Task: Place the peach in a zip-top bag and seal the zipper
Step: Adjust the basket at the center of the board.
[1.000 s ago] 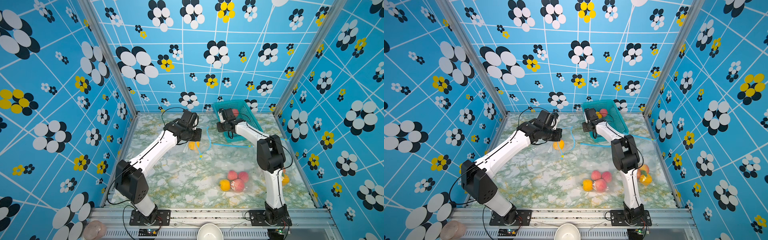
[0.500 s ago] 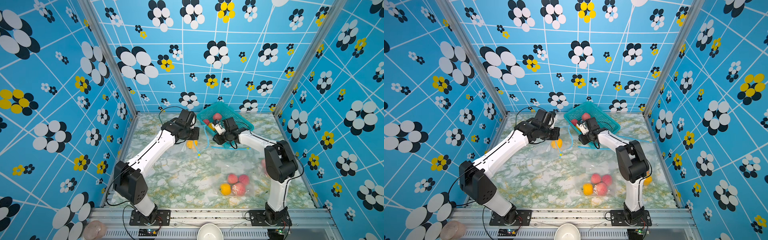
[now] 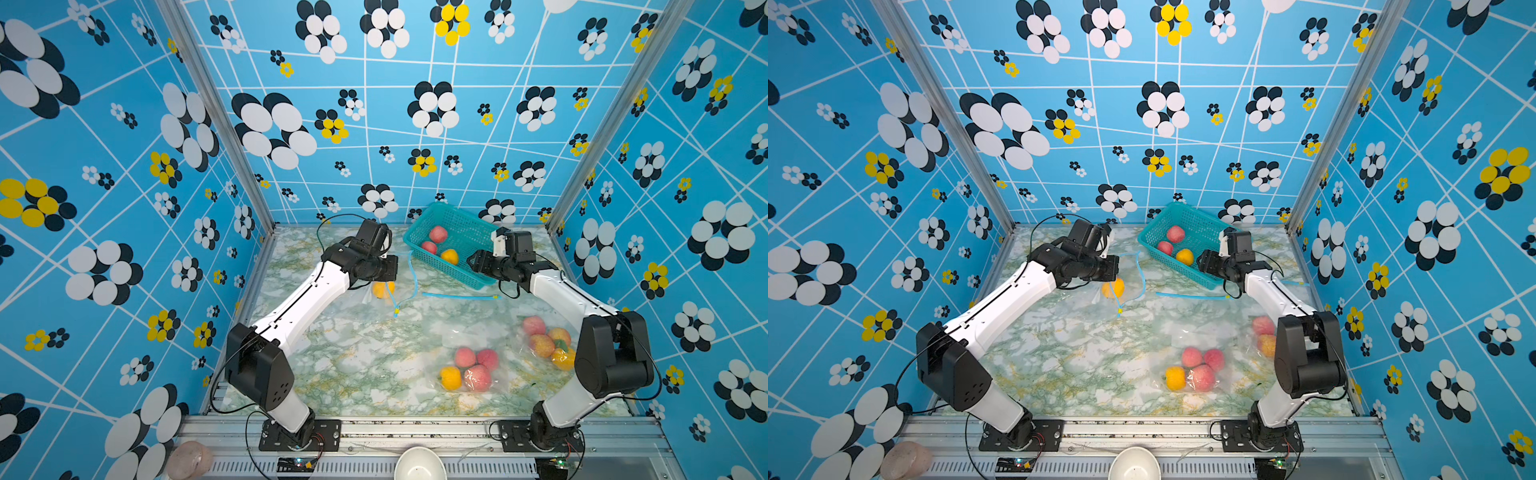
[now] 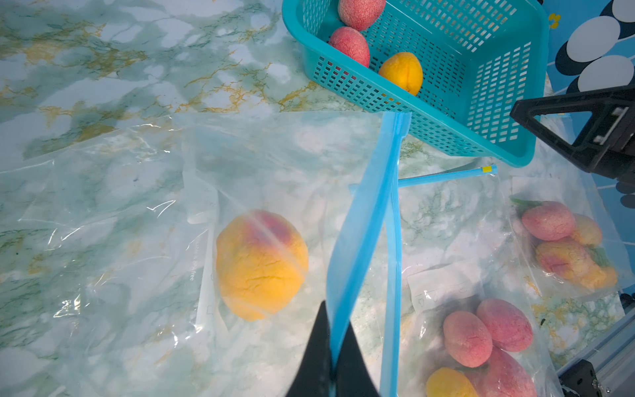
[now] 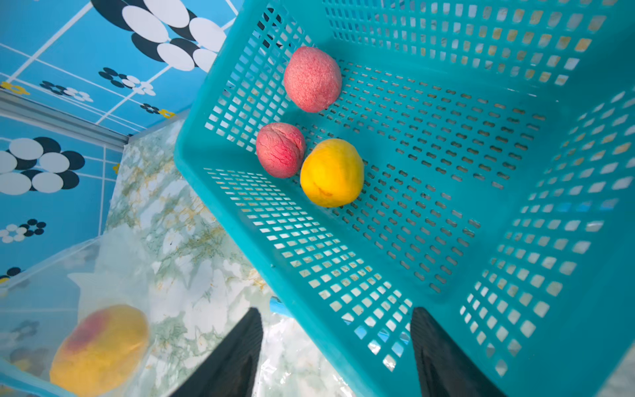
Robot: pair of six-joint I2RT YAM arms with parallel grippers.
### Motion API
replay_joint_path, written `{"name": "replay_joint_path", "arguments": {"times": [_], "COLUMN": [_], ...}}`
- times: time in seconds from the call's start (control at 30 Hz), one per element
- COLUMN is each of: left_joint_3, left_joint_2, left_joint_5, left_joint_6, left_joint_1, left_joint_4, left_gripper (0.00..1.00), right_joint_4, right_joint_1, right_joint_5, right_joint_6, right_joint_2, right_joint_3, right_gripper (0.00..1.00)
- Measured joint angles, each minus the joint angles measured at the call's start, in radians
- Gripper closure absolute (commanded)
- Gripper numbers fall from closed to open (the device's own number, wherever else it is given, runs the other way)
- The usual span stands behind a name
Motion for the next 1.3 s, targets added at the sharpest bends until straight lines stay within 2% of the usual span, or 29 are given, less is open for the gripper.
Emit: {"name": "replay_joint_path", "arguments": {"times": [0.27, 0.37, 0.53, 0.7, 0.83, 1.0, 1.3], "left_joint_3": [-0.027, -0.032, -0.035, -0.040, -0.051, -0.051, -0.050], "left_joint_2": [-0.024, -0.038, -0.044, -0.048, -0.058, -0.058, -0.057], "left_joint_5": [0.000, 0.000, -0.007, -0.016, -0.020, -0.019, -0.019], "left_joint_6": [0.000, 0.000, 0.000, 0.000, 0.000, 0.000, 0.000], "left_joint_1": [0.000, 0.000, 0.000, 0.000, 0.001, 0.001, 0.001], "left_joint_4": [0.000, 0.000, 0.000, 0.000, 0.000, 0.000, 0.000], "left_gripper": [0.93, 0.94, 0.93, 0.93, 0.93, 0.93, 0.93], "right_joint_4": [0.009, 0.002, -0.014, -0.033, -0.039, -0.037, -0.058], "right_joint_1": [-0.089, -0.106, -0.105, -0.105, -0.105, -0.098, -0.095], "right_joint_5": [0.199, 0.238, 0.236, 0.209, 0.185, 0.177, 0.180], "right_joint_6": [0.079, 0.083, 0.075, 0.053, 0.032, -0.032, -0.167], "right_joint_2": [-0.002, 0.021, 0.146, 0.223, 0.223, 0.221, 0.212], "right_joint_3": [-0.029, -0.014, 0.074, 0.114, 0.114, 0.106, 0.098], "right_gripper": [0.31, 0.34, 0.41, 0.62, 0.71, 0.75, 0.73]}}
